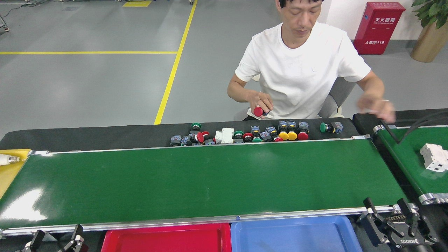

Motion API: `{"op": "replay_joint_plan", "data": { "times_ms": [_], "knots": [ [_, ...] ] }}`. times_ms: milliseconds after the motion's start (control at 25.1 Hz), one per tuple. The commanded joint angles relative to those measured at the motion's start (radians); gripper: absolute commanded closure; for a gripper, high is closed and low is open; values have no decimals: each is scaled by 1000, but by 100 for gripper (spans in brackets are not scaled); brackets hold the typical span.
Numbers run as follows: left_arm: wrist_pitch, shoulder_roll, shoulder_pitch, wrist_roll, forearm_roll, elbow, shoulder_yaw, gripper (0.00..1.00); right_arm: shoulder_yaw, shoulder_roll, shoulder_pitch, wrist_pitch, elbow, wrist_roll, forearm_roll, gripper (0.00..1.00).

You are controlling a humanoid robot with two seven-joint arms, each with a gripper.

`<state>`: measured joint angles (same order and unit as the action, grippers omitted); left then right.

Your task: Pick switch part from conveyor to tray

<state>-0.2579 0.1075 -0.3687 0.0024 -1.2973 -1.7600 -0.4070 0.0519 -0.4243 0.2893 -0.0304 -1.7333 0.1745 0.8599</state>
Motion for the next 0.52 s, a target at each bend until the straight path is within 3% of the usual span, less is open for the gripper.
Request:
{"op": "replay_joint_plan", "data": {
  "times_ms": [0,478],
  "knots": [
    [-4,12,5,10,3,-12,-9,0,13,-2,-2,-13,-11,3,1,0],
    [-20,4,-1,18,9,-10,-7,0,13,1,-1,-5,-8,-7,1,0]
  ]
}}
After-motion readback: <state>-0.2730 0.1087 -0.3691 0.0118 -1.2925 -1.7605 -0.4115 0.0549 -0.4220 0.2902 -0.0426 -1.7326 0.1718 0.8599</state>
